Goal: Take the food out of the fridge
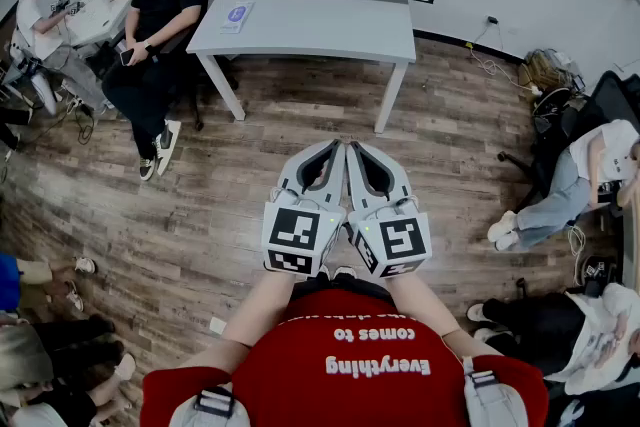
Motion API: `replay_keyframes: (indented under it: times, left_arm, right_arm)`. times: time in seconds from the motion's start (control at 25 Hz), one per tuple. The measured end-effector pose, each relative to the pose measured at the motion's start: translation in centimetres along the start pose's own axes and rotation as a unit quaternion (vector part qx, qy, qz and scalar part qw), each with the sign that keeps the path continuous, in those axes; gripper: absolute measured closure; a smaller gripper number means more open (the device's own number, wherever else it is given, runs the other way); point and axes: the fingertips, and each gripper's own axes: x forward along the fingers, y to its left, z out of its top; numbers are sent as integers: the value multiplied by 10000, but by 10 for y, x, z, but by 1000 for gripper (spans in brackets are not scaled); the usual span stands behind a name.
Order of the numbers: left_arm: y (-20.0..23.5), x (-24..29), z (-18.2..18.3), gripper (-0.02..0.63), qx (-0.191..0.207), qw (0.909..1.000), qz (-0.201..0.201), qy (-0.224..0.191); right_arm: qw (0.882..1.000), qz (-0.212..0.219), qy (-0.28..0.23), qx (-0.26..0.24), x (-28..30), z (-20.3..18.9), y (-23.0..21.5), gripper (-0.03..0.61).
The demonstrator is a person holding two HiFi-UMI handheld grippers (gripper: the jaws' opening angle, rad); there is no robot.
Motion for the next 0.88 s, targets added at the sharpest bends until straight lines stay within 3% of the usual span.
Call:
replay_keyframes:
  times: [0.6, 0.88]
  left_arm:
    - [8, 35, -24, 617, -89, 9993, 301, 197]
    - [50, 72, -20, 617, -41, 9992, 371, 161]
  right_arm:
    - [9992, 298, 174, 179, 22, -29, -25, 568]
    - [9991, 374, 158, 153, 77, -33, -38, 568]
